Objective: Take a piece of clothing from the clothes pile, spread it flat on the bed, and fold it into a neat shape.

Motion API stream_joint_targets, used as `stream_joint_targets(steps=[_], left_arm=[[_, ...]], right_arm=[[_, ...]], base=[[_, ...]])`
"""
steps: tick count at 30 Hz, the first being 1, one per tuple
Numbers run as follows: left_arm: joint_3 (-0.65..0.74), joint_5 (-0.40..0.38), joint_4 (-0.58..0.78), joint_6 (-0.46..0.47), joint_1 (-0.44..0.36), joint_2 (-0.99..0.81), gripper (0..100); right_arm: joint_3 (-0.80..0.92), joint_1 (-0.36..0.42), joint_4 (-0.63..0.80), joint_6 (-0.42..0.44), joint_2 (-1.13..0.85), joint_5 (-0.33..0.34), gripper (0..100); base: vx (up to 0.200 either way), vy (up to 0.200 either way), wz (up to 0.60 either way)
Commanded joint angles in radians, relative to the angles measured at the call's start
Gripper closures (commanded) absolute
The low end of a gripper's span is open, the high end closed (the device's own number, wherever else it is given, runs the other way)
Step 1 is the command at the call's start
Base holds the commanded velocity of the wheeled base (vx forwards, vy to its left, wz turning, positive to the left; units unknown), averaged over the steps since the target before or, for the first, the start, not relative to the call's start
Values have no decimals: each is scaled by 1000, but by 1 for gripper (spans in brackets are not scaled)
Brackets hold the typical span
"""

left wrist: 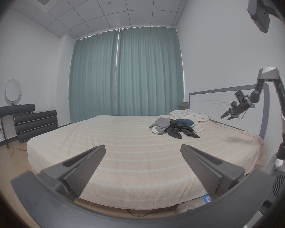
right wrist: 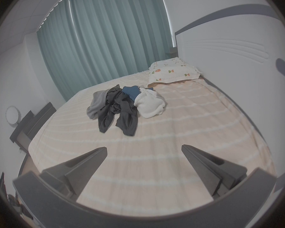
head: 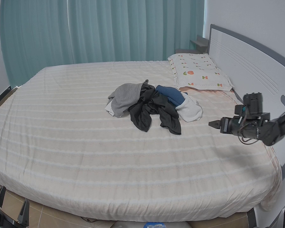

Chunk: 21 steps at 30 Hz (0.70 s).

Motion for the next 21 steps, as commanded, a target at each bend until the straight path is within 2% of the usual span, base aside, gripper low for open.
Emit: stream_joint_targets(steps=[1,4,9,14,17,18,21], left_arm=[[16,0,0,0,0,-16,0],[16,0,0,0,0,-16,0],[16,0,0,0,0,-16,0],[16,0,0,0,0,-16,0],[16,0,0,0,0,-16,0],[16,0,0,0,0,-16,0],[16,0,0,0,0,-16,0]], right_arm=[[-533,116,23,130,575,-67,0],[-625,145,72,176,614,-70,0],[-764,174,137,194,694,-94,0],[-876,180,181,211,763,-106,0],[-933,183,198,240,796,-113,0],[-1002,188,226,266,833,-117,0],[-1011,188,261,280,855,-131,0]], base=[[0,0,0],[0,0,0],[0,0,0],[0,0,0],[0,0,0],[0,0,0],[0,0,0]])
